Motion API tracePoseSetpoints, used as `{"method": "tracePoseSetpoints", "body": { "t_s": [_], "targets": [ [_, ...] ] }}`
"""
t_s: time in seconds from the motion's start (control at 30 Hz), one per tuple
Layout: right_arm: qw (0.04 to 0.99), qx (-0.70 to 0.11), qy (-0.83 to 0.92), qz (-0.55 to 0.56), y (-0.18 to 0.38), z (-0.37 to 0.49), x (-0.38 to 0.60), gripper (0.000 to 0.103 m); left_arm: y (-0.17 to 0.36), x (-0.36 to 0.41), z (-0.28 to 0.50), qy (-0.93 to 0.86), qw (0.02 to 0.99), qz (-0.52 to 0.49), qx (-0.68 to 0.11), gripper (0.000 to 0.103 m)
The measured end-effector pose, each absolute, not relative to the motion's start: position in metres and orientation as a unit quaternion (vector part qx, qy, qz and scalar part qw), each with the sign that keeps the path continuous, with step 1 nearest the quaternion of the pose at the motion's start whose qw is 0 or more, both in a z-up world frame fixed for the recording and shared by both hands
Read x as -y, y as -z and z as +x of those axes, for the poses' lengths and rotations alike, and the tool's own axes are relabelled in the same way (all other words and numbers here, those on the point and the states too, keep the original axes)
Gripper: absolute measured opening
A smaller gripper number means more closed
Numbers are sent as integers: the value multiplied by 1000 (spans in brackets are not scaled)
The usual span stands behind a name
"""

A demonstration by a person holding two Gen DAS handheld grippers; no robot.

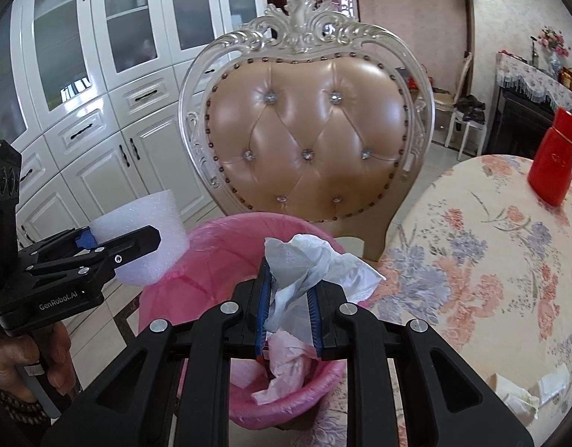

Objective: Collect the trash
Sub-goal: 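Open both tools to drop the foam block and tissues into the wastebasket, then return both tools to the wrapped packet and small white cup on the table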

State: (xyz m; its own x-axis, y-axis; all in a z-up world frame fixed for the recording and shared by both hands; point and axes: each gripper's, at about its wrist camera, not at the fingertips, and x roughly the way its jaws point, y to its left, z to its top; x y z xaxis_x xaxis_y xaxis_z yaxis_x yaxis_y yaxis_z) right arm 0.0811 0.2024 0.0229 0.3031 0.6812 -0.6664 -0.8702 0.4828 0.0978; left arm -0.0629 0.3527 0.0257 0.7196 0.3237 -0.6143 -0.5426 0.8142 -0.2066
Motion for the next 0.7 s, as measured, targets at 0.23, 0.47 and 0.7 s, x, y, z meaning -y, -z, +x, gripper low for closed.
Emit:
{"method": "tracePoseSetpoints", "body": {
  "t_s": [0.23, 0.47, 0.7],
  "targets": [
    [788, -335, -495, -149, -19, 80, -213, 56, -23, -359, -67, -240, 906, -200, -285, 70],
    [795, -324, -490, -150, -23, 82, -206, 63, -23, -356, -66, -242, 905, -199, -287, 71],
    [809, -325, -469, -138, -26, 98, -180, 63, -22, -342, -53, -230, 908, -192, -294, 72]
  ]
}}
